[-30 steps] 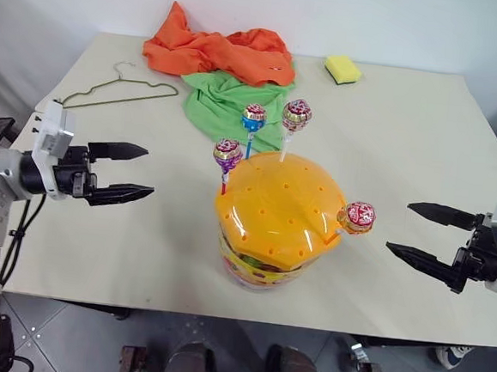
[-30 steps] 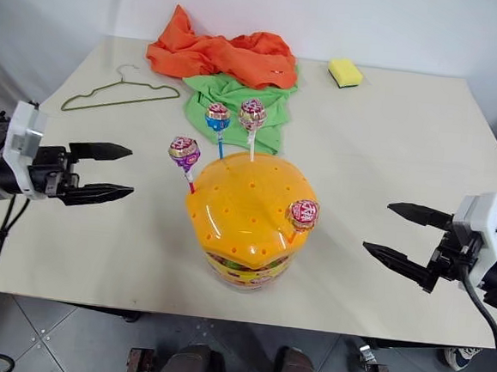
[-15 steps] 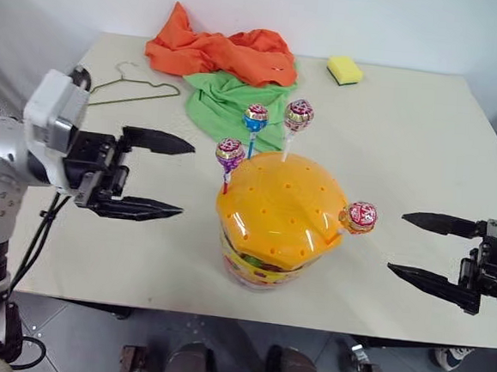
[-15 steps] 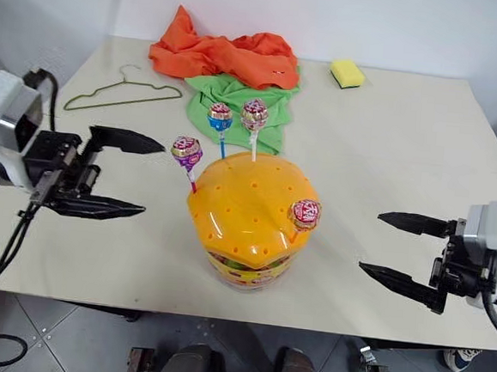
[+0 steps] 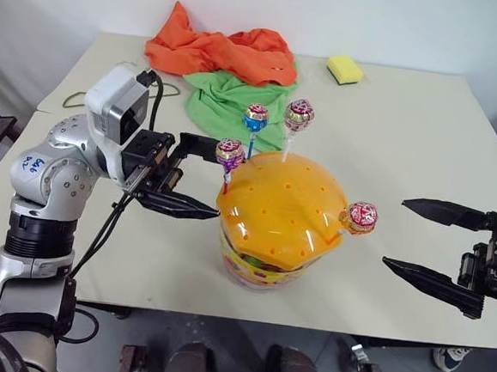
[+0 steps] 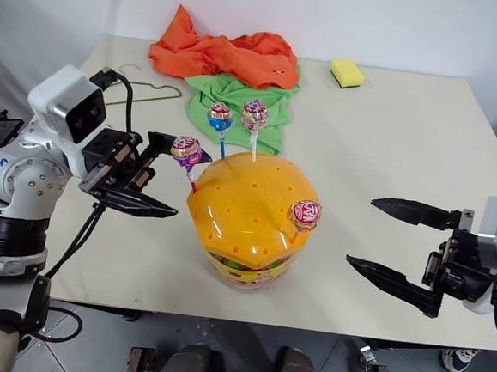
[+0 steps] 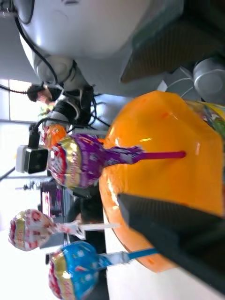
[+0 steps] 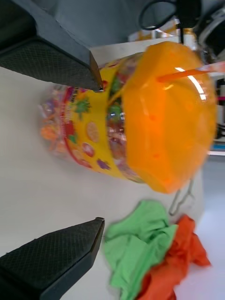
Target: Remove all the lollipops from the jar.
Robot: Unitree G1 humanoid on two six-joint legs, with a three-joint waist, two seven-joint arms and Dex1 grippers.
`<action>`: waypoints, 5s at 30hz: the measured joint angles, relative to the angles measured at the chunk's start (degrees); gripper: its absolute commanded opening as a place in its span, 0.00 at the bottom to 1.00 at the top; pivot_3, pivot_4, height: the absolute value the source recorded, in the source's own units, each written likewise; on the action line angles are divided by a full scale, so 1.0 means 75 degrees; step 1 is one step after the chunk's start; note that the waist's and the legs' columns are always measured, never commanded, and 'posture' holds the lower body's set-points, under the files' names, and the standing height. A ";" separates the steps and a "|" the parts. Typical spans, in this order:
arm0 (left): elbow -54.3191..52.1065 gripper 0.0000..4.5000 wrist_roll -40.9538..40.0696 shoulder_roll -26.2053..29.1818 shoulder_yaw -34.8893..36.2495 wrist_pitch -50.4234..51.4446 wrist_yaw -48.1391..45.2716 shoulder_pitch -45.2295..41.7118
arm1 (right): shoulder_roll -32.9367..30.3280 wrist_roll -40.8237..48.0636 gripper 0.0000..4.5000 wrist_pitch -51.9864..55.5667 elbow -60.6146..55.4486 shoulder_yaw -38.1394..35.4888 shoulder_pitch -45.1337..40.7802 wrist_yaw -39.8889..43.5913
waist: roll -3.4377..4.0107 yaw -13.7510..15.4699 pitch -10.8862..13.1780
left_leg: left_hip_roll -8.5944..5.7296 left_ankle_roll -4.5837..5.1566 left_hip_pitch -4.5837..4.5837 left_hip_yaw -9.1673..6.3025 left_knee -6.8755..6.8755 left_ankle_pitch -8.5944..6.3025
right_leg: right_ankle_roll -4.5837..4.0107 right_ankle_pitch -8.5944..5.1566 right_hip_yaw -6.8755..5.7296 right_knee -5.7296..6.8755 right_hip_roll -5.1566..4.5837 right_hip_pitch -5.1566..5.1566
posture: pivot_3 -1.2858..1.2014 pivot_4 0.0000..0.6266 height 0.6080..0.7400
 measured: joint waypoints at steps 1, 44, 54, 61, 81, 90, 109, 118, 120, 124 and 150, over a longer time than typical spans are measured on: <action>0.0090 0.61 0.0030 -0.0005 -0.0001 -0.0029 -0.0050 -0.0055 | 0.0001 0.0182 1.00 0.0029 -0.0111 -0.0092 0.0057 -0.0076 | 0.0000 0.0000 0.0000 | 0.0000 0.0000 0.0000 -0.0001 0.0000 0.0000 | 0.0000 0.0000 0.0000 0.0000 0.0000 0.0000 | 0.52 0.24 1.00; 0.2837 0.73 0.4594 0.1663 -0.0768 0.0731 0.3979 0.0742 | -0.0225 0.0633 1.00 -0.0019 0.0186 0.0990 -0.0684 -0.0454 | -0.0056 0.0041 0.0026 | 0.0000 0.0003 -0.0011 0.0012 0.0002 -0.0002 | 0.0002 0.0001 -0.0006 0.0001 0.0000 -0.0005 | 0.52 0.24 1.00; 0.1926 0.99 0.2753 0.1302 0.0673 0.0561 0.2370 -0.0611 | -0.0222 0.0538 1.00 -0.0014 0.0284 0.0995 -0.0687 -0.0416 | -0.0061 0.0084 0.0028 | 0.0001 0.0003 -0.0015 0.0008 0.0017 -0.0002 | 0.0003 0.0001 -0.0009 0.0003 -0.0003 -0.0003 | 0.52 0.24 1.00; 0.1685 0.99 0.1578 0.0140 0.0705 0.0135 0.0722 -0.0997 | -0.0149 0.0543 1.00 -0.0003 0.0154 0.0932 -0.0539 -0.0662 | -0.0057 0.0060 0.0026 | -0.0001 0.0003 -0.0010 0.0013 0.0018 -0.0002 | 0.0003 0.0002 -0.0007 0.0009 -0.0001 -0.0001 | 0.52 0.24 1.00; 0.4253 0.44 0.2237 -0.1898 -0.0206 -0.1329 0.0022 -0.2611 | 0.0332 0.0607 1.00 -0.0041 -0.0515 0.0205 0.0443 -0.1340 | -0.0058 0.0157 0.0026 | -0.0004 0.0007 -0.0017 0.0010 0.0024 -0.0004 | 0.0005 0.0003 -0.0006 0.0007 0.0000 -0.0003 | 0.52 0.24 1.00; 0.3840 0.00 0.2038 -0.1784 0.0224 -0.0888 0.0706 -0.2984 | 0.0239 0.0906 1.00 -0.0174 -0.0465 0.0218 0.0118 -0.1295 | -0.0058 0.0146 0.0026 | -0.0003 0.0007 -0.0017 0.0005 0.0025 -0.0004 | 0.0005 0.0003 -0.0006 0.0007 0.0000 -0.0003 | 0.52 0.24 1.00; 0.4345 0.00 0.5560 0.1753 -0.0938 0.3565 0.5735 -0.2851 | -0.0068 0.0500 1.00 -0.0174 0.0596 0.1155 -0.1005 -0.0732 | -0.0064 0.0111 0.0030 | -0.0003 0.0007 -0.0009 0.0017 0.0009 -0.0004 | 0.0005 0.0002 -0.0003 0.0008 0.0002 -0.0008 | 0.52 0.24 1.00; 0.4605 0.42 0.5966 0.2257 -0.1697 0.5429 0.5968 -0.1838 | -0.0104 0.0102 1.00 -0.0174 0.1083 0.1780 -0.1738 -0.0454 | -0.0093 0.0170 0.0046 | -0.0001 0.0006 -0.0023 0.0011 0.0018 -0.0004 | 0.0005 0.0002 -0.0007 0.0008 0.0002 -0.0013 | 0.52 0.24 1.00; 0.4564 0.55 0.5965 0.2316 -0.1696 0.5487 0.5977 -0.1838 | -0.0104 0.0034 1.00 -0.0173 0.1145 0.1813 -0.1824 -0.0396 | -0.0094 0.0164 0.0046 | -0.0002 0.0006 -0.0022 0.0014 0.0017 -0.0004 | 0.0005 0.0002 -0.0006 0.0008 0.0001 -0.0013 | 0.52 0.24 1.00; 0.4134 0.82 0.5914 0.2495 -0.1709 0.5493 0.5762 -0.1837 | -0.0109 -0.0083 1.00 -0.0167 0.1310 0.1896 -0.1901 -0.0312 | -0.0095 0.0152 0.0047 | -0.0001 0.0006 -0.0023 0.0014 0.0017 -0.0004 | 0.0005 0.0002 -0.0006 0.0008 0.0001 -0.0015 | 0.52 0.24 1.00; 0.3575 0.99 0.2518 -0.1848 -0.0720 -0.1401 -0.0234 -0.3090 | 0.0317 0.0994 1.00 0.0154 -0.0612 -0.0674 0.0416 -0.1338 | -0.0095 0.0195 0.0047 | -0.0004 0.0020 -0.0037 0.0012 0.0062 -0.0012 | 0.0007 0.0004 -0.0009 0.0015 -0.0001 -0.0007 | 0.52 0.24 1.00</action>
